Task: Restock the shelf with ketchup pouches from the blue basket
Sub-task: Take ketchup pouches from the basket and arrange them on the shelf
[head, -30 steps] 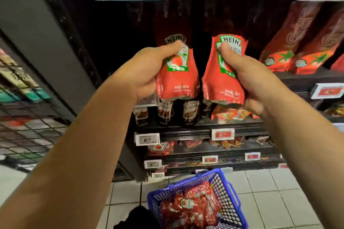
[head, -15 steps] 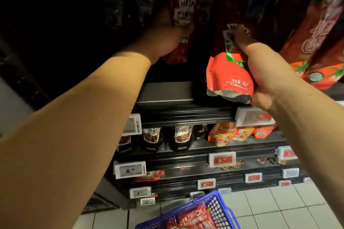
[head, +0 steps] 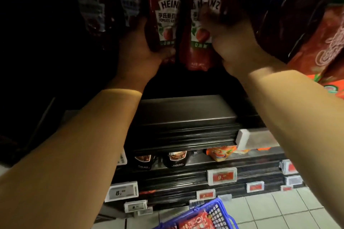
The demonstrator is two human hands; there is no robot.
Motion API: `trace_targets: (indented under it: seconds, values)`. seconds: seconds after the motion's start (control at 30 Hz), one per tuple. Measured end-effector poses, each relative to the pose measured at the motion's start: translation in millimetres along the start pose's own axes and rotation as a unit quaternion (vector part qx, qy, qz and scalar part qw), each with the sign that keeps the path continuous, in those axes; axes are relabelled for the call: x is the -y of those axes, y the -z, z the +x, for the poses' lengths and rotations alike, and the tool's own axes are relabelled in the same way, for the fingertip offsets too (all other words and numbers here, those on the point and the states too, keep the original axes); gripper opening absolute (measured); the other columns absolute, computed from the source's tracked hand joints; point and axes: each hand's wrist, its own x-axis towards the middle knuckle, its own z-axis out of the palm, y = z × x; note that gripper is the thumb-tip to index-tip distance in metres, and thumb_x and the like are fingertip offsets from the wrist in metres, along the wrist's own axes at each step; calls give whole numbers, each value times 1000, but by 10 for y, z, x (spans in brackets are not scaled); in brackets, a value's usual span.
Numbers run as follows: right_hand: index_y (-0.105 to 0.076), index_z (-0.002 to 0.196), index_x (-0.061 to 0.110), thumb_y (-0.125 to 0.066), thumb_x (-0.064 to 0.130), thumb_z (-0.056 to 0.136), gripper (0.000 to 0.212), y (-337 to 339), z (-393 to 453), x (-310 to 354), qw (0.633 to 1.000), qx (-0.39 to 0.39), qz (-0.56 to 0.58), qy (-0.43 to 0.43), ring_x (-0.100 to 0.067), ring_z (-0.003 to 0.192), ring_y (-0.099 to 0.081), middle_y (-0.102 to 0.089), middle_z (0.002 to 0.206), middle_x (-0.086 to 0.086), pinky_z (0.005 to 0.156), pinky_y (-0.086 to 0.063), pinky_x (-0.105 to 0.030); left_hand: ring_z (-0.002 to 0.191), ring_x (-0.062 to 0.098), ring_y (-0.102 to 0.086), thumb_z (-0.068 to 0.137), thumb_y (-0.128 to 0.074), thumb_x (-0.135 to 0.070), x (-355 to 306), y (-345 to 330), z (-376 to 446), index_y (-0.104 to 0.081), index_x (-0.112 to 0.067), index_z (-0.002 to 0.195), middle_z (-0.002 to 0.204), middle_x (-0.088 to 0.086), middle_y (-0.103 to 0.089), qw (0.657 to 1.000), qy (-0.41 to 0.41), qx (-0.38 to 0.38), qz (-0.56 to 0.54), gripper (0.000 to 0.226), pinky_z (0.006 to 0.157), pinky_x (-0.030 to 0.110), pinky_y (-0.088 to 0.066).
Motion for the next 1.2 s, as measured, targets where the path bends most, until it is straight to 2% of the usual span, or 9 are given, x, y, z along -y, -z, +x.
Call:
trace_targets:
  seconds: [0.07, 0.23, 0.4, 0.5, 0.63, 0.8, 0.9, 1.0, 1.2]
  values:
    - [-49, 141, 11, -64, 27, 98, 49, -66, 147, -67, 998, 10, -57, 13, -16, 112, -66, -65, 126, -3, 95, -57, -43, 118, -2, -51, 76, -87, -26, 12, -7, 27, -49, -21, 143, 135, -10, -60, 1000, 1, -8, 20, 77, 93, 5, -37]
    - [-37, 147, 9, -61, 32, 99, 58, -185, 87, -410, 984, -6, -178, 31, -20, 132, -51, -53, 143, -7, 114, -40, -39, 132, 17, -54, 78, -85, -31, 38, 8, 33, -48, -24, 145, 141, -1, -59, 994, 18, -49, 92, 77, 113, 36, -42]
    - [-43, 143, 4, -60, 52, 94, 71, -189, 13, -487, 917, -82, -383, 73, -37, 137, -43, -46, 146, -21, 114, -37, -46, 135, 23, -51, 81, -83, -31, -1, -22, 38, -46, -25, 147, 143, 1, -57, 991, 29, -45, 119, 76, 115, 42, -40]
    - [-31, 153, 7, -61, 42, 97, 73, -189, 15, -486, 910, -111, -396, 58, -40, 140, -35, -31, 153, -23, 116, -27, -34, 137, 26, -49, 80, -83, -29, -7, -29, 37, -45, -24, 148, 144, 4, -56, 988, 34, -47, 141, 78, 115, 45, -38]
    - [-20, 157, 6, -54, 27, 97, 72, -140, 85, -495, 895, -91, -437, 24, -34, 139, -37, -24, 159, -21, 101, -23, -19, 138, 26, -48, 81, -83, -30, -8, -68, 40, -41, -25, 150, 146, 3, -55, 987, 42, -39, 149, 81, 115, 44, -39]
    - [-18, 157, 10, -72, 25, 86, 90, -146, -22, -455, 919, -123, -371, 38, -38, 134, -44, -29, 155, -22, 107, -32, -26, 109, 14, -63, 78, -84, -20, -66, -108, -9, -49, -19, 136, 111, -10, -63, 994, 19, -63, 83, 68, 96, 30, -51]
    - [-24, 155, 12, -80, 31, 81, 95, -144, -23, -454, 921, -115, -371, 27, -36, 133, -46, -32, 155, -19, 104, -33, -23, 111, 22, -65, 81, -81, -14, -43, -111, 14, -55, -15, 126, 117, 3, -68, 989, 30, -61, 128, 53, 98, 39, -53]
    - [-32, 152, 13, -78, 32, 81, 87, -163, 21, -452, 917, -105, -384, 18, -36, 128, -52, -37, 154, -18, 107, -45, -34, 113, 25, -65, 84, -79, -15, -32, -114, 48, -58, -14, 123, 117, 6, -69, 985, 60, -55, 151, 44, 99, 41, -52]
    - [-33, 151, 14, -72, 27, 88, 75, -188, 134, -462, 902, -87, -420, -37, -38, 124, -57, -48, 146, -22, 106, -47, -40, 109, 25, -66, 87, -77, -16, -46, -142, 42, -60, -11, 123, 110, 6, -71, 981, 70, -75, 166, 40, 88, 28, -43]
